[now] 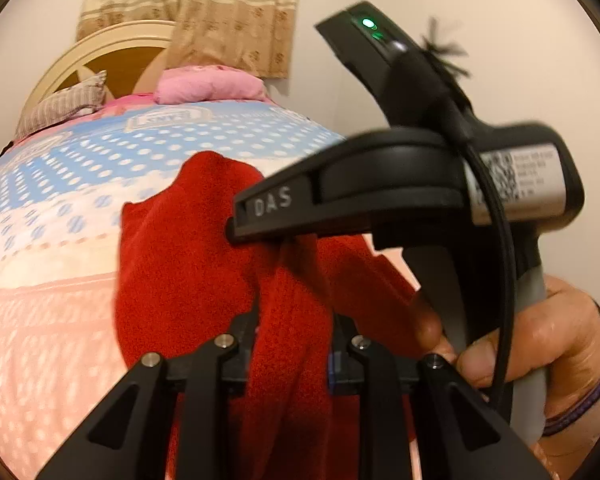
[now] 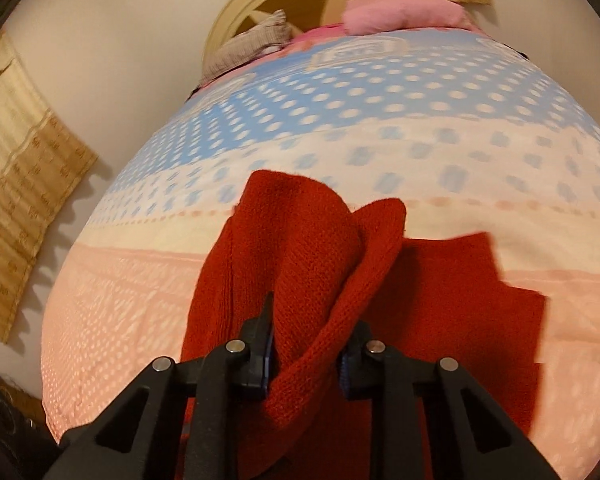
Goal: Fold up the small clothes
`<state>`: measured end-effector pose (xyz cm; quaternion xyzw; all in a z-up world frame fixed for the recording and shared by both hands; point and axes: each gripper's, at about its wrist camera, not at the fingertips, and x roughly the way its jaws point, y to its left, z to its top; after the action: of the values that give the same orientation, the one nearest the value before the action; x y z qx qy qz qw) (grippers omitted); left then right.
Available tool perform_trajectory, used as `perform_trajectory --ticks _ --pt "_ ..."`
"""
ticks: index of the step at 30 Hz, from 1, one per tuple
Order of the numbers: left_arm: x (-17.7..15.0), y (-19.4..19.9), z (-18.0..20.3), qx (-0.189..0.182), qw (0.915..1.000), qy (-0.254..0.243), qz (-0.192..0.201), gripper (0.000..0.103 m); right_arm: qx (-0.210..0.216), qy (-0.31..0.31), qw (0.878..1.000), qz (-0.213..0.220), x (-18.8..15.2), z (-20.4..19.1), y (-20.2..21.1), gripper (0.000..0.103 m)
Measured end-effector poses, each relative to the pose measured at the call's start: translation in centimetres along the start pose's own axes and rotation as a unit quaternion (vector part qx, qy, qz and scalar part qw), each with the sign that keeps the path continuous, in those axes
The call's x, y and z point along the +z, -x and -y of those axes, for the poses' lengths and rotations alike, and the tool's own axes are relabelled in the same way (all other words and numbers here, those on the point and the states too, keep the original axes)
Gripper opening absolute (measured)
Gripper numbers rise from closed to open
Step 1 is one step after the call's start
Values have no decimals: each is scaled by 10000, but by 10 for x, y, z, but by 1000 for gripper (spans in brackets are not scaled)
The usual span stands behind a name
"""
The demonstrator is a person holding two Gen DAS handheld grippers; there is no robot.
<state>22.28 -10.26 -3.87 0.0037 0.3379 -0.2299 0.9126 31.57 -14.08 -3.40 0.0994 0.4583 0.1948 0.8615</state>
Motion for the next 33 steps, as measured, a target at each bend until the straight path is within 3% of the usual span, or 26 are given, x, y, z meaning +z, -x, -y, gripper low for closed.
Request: perform_trajectory --ticks 7,14,18,21,23,28,33 --pt "2 -27 22 -231 9993 -161 -240 23 -526 -90 9985 -96 -4 55 8 21" --pt "-10 -37 29 -190 9985 -426 -301 24 -696 -261 9971 -133 -16 92 0 20" --pt "-17 -20 25 -508 9972 -468 -284 38 -768 -187 9969 -53 -18 95 -6 22" --pt "-24 13 2 -864 9947 -510 -214 55 -742 -285 9968 40 -21 100 -3 31" --pt "-34 42 -28 -1031 9931 -558 -61 80 -571 -510 9970 101 -25 107 10 35" --pt "-71 94 -98 -1011 9945 -189 201 85 -357 -1289 9861 986 -58 125 85 37" --pt "-89 94 -139 -625 9963 560 -162 85 -459 -1240 9839 1206 -108 98 135 38"
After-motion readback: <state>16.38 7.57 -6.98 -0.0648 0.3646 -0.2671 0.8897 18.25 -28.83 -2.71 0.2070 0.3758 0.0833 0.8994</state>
